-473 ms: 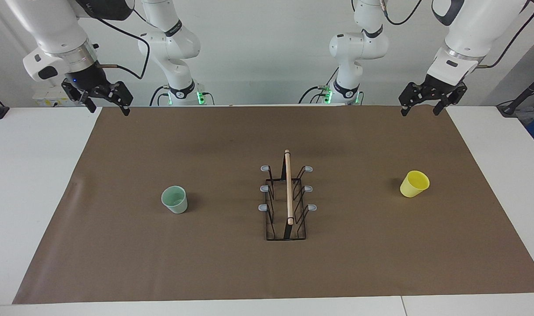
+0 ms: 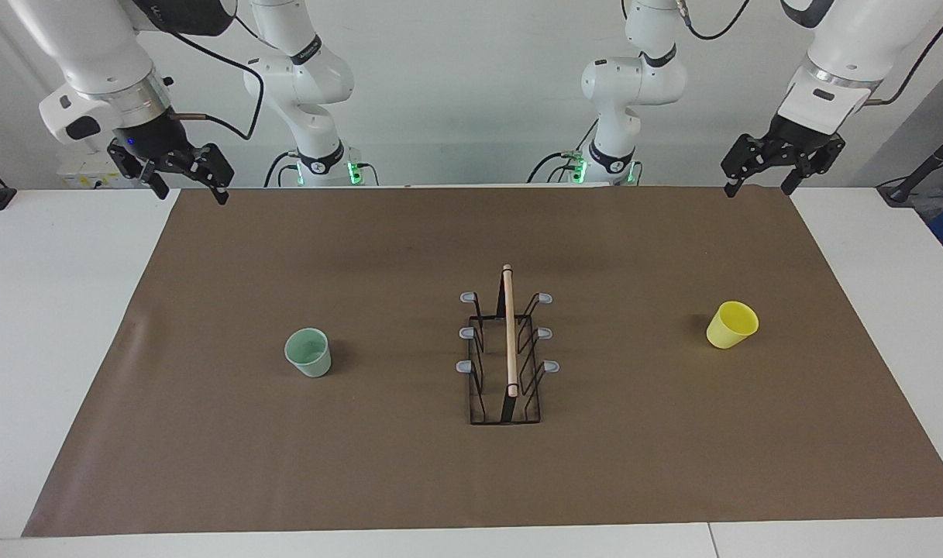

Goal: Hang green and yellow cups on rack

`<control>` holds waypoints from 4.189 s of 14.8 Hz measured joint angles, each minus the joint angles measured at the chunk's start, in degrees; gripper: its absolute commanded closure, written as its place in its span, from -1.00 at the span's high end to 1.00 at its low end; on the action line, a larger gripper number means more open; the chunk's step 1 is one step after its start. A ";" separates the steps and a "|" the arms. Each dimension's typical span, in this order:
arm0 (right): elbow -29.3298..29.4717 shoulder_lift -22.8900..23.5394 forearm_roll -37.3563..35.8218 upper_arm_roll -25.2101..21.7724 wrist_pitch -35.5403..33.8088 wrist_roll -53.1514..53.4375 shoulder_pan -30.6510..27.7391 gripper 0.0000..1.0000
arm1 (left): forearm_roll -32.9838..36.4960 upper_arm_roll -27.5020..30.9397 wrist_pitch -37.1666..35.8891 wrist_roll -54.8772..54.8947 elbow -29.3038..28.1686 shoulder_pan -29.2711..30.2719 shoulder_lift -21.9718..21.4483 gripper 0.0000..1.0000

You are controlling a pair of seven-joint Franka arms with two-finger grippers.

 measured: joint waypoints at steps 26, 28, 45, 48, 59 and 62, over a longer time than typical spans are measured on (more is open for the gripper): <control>-14.20 27.94 69.49 -0.19 6.63 45.17 -19.14 1.00 | -22.63 21.79 -3.48 -29.56 19.08 2.83 30.16 1.00; -15.22 28.98 70.76 -0.02 5.89 45.77 -19.13 1.00 | -26.90 22.01 -3.51 -34.48 18.98 5.63 31.26 1.00; -14.30 36.60 78.82 0.22 10.89 38.84 -15.04 1.00 | -49.35 22.08 5.65 -64.70 9.34 12.99 34.41 1.00; -14.29 36.62 79.15 0.23 12.01 38.80 -14.18 1.00 | -49.38 22.20 6.25 -64.96 9.26 13.22 34.40 1.00; -14.26 38.00 81.14 0.25 13.23 36.54 -12.51 0.73 | -59.86 22.26 8.30 -51.53 -7.96 16.18 34.08 1.00; -14.24 38.00 81.15 0.24 13.40 36.53 -12.26 0.23 | -63.80 22.08 9.26 -45.95 -14.40 15.93 32.75 1.00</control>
